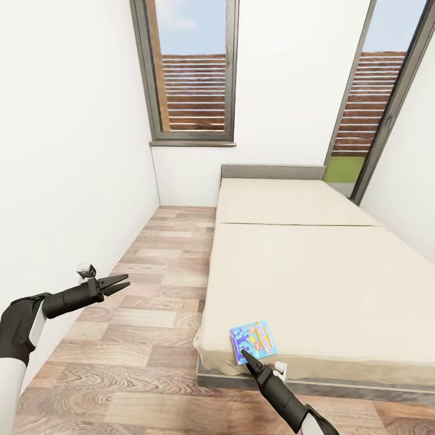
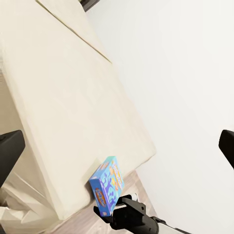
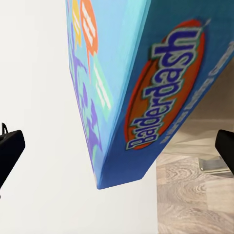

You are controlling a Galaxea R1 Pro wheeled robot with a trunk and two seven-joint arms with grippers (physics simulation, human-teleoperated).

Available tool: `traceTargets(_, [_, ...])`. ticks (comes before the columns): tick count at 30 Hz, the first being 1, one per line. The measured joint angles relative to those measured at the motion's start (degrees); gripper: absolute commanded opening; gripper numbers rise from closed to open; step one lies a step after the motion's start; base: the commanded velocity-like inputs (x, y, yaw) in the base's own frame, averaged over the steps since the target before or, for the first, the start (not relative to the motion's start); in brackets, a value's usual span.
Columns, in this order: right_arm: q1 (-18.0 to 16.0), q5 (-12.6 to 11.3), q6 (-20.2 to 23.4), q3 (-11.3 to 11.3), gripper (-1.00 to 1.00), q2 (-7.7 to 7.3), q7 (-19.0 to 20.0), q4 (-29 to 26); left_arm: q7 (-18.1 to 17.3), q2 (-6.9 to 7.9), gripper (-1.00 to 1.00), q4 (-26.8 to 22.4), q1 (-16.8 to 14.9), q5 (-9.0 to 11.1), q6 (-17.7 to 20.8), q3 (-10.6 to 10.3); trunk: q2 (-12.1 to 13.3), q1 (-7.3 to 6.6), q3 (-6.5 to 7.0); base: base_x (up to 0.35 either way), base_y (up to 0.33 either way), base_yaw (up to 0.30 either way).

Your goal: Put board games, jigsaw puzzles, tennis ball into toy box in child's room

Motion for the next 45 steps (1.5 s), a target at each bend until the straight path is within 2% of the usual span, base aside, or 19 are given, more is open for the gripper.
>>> traceTargets(45, [0.0, -0.3, -0.3, -0.1, 1.00, 0.01, 0.0, -0.1, 0.1, -0.09, 1.00, 0.0, 0.0, 0.0, 0.0, 0.0, 0.0, 0.00, 0.01, -0.006, 0.012, 0.000])
